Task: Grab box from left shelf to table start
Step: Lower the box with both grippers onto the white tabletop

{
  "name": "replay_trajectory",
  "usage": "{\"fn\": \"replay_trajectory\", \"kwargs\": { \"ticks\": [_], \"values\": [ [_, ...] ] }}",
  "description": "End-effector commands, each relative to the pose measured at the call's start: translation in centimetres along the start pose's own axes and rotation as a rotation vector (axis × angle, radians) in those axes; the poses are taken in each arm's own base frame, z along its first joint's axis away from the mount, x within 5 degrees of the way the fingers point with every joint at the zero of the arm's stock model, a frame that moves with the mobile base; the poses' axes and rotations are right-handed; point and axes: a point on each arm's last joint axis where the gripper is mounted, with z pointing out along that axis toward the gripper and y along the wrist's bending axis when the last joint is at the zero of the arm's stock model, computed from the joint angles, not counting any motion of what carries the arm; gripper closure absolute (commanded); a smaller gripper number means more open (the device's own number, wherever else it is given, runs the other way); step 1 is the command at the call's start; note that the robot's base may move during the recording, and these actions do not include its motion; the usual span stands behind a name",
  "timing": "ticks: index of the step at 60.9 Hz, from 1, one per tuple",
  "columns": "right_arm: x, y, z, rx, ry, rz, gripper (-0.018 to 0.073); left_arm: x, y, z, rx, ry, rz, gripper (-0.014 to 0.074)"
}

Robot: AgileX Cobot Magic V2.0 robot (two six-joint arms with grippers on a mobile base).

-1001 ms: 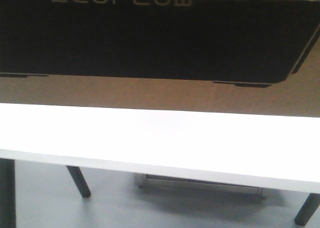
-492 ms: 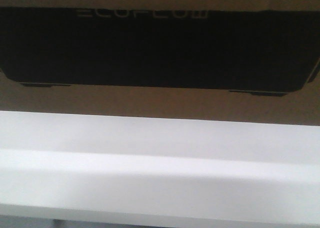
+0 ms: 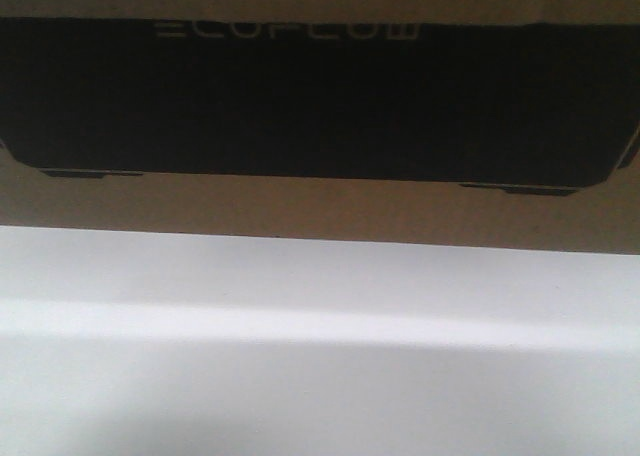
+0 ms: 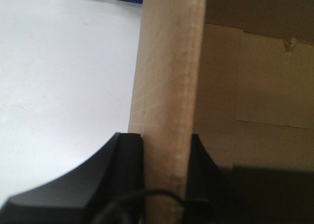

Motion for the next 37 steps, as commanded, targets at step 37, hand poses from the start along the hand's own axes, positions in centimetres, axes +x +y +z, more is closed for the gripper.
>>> {"fn": "replay_trajectory", "kwargs": {
  "ticks": [37],
  "values": [
    [-1.47, -0.08, -0.68, 0.022, -0.132, -0.03, 0.0541, -2.54, -0.44, -1.88, 0.054, -0.242, -0.036, 0.0682]
  ]
}}
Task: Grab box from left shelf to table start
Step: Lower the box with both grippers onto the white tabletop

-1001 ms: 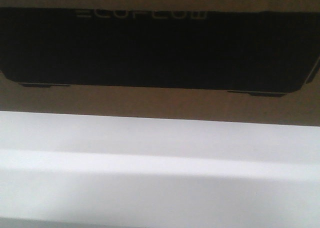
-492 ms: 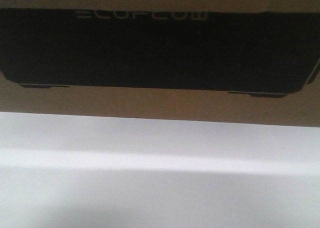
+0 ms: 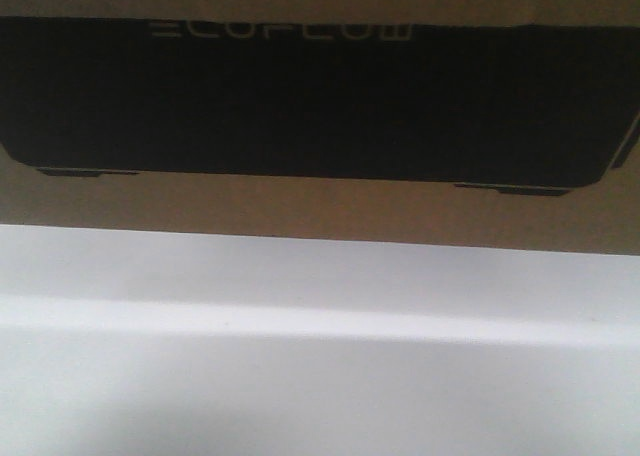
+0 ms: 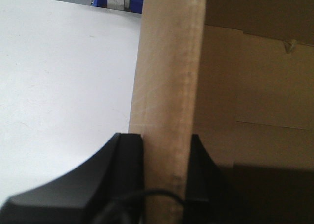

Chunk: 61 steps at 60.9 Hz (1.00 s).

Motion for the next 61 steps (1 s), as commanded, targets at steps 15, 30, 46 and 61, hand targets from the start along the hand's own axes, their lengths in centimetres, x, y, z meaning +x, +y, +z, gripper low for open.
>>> {"fn": "replay_trajectory", "kwargs": {
  "ticks": [15, 30, 46, 61],
  "values": [
    [-1.44, -0.07, -0.82, 0.021, -0.138, -0.03, 0.0541, -2.66, -0.48, -1.91, 0.06, -0.255, -0.039, 0.0682],
    [-1.44, -0.07, -0.82, 0.021, -0.138, -0.03, 0.0541, -2.66, -0.48, -1.91, 0.06, -0.255, -0.039, 0.0682],
    [-1.45, -0.07, -0.82, 0.02, -0.138, -0.03, 0.0541, -2.67, -0.49, -1.84, 0.06, -0.253, -0.039, 0.0682],
    [-1.45, -0.06, -0.82, 0.019, -0.138, -0.029, 0.0541, -2.63, -0.6, -1.84, 0.073, -0.248, -0.051, 0.0682]
  ]
}}
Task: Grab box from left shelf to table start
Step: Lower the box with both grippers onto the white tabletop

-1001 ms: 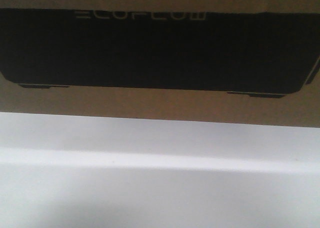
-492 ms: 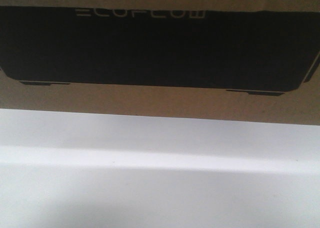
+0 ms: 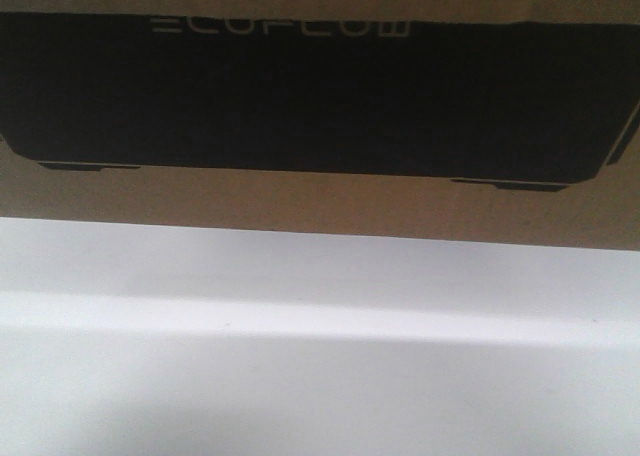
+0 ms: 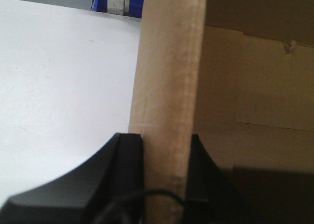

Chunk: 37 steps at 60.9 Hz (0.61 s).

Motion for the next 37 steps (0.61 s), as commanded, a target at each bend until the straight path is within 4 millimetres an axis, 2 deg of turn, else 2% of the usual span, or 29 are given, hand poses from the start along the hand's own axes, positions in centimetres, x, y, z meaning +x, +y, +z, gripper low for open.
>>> {"fn": "replay_trajectory", "kwargs": {
  "ticks": [1, 5, 11, 16, 26, 37],
  "values": [
    [-1.4, -0.1, -0.8, 0.019, -0.138, -0.029, 0.0541, -2.5, -0.6, -1.8, 0.078, -0.233, -0.06, 0.0682],
    [-1.4, -0.1, -0.8, 0.02, -0.136, -0.022, 0.0541, -2.4, -0.8, -1.8, 0.098, -0.223, -0.072, 0.0682],
    [-1.9, -0.3, 0.2, 0.045, -0.113, 0.009, 0.0541, -2.5, -0.9, -1.5, 0.101, -0.219, -0.029, 0.0682],
    [-3.0, -0.6, 1.8, 0.093, -0.083, 0.006, 0.0541, -2.8, -1.2, -0.2, 0.109, -0.176, -0.035, 0.0682],
    [-5.5, -0.8, 6.1, 0.127, 0.004, -0.001, 0.0541, -3.6, -2.0, 3.1, 0.141, -0.019, -0.029, 0.0682],
    [-6.6, -0.9, 10.0, 0.138, 0.079, 0.005, 0.0541, -4.7, -2.5, 6.8, 0.133, 0.092, -0.028, 0.0682]
  ]
}}
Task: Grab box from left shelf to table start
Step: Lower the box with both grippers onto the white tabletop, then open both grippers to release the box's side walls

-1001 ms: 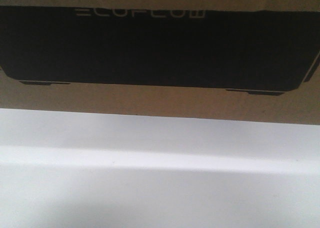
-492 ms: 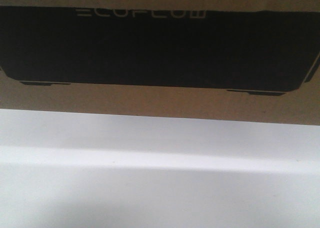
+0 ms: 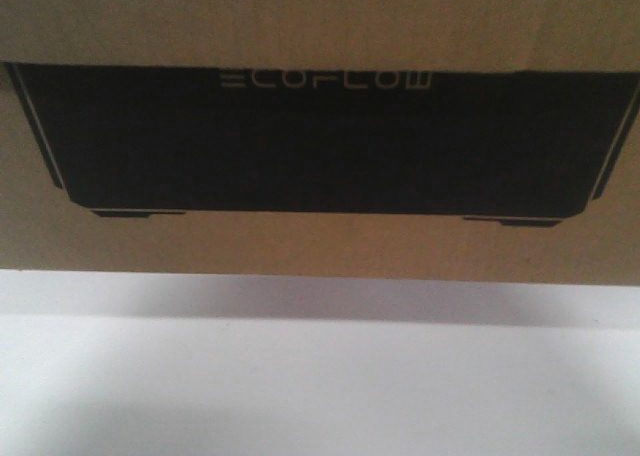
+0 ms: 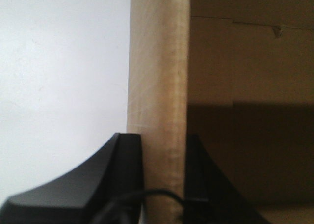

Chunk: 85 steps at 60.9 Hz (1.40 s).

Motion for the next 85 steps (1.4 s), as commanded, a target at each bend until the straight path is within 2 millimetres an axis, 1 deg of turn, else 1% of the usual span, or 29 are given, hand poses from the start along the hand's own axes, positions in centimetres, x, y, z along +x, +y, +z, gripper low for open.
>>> {"fn": "replay_trajectory", "kwargs": {
  "ticks": [1, 5, 8, 17, 29, 36, 43, 52, 76, 80, 84, 85],
  "values": [
    [-2.2, 0.1, 0.2, 0.003, -0.115, -0.004, 0.0541, -2.8, -1.4, -0.9, 0.123, -0.148, -0.045, 0.0682],
    [-2.4, 0.2, 1.4, -0.004, -0.08, 0.003, 0.0541, -3.1, -1.4, 0.4, 0.117, -0.11, -0.029, 0.0682],
    [-2.5, 0.2, 2.0, -0.001, -0.065, 0.003, 0.0541, -3.4, -1.5, 1.7, 0.114, -0.078, -0.028, 0.0682],
    [-3.0, 0.3, 3.0, -0.003, -0.077, 0.003, 0.0541, -3.9, -1.6, 4.6, 0.104, -0.028, -0.029, 0.0682],
    [-3.4, 0.5, 4.4, -0.009, -0.064, 0.008, 0.0541, -5.0, -1.2, 6.7, 0.084, -0.03, -0.038, 0.0682],
    [-3.8, 0.5, 5.0, -0.014, -0.091, 0.008, 0.0541, -5.4, -1.0, 7.2, 0.077, -0.071, -0.045, 0.0682],
    [-4.4, 0.6, 5.4, -0.023, -0.135, 0.008, 0.0541, -5.9, -0.9, 7.2, 0.076, -0.122, -0.042, 0.0682],
    [-4.3, 0.6, 6.2, -0.016, -0.1, 0.008, 0.0541, -6.0, -0.9, 7.2, 0.076, -0.123, -0.042, 0.0682],
    [-4.1, 0.6, 6.2, -0.012, -0.082, 0.008, 0.054, -6.0, -0.9, 7.2, 0.076, -0.123, -0.042, 0.0682],
    [-4.1, 0.6, 6.2, -0.012, -0.083, 0.007, 0.0512, -6.0, -0.9, 7.2, 0.076, -0.123, -0.042, 0.068],
    [-4.1, 0.6, 6.2, -0.013, -0.085, 0.007, 0.043, -5.9, -0.9, 7.2, 0.076, -0.116, -0.042, 0.0662],
    [-4.2, 0.6, 6.2, -0.013, -0.088, 0.007, 0.039, -5.9, -0.9, 7.2, 0.072, -0.116, -0.037, 0.065]
  ]
}}
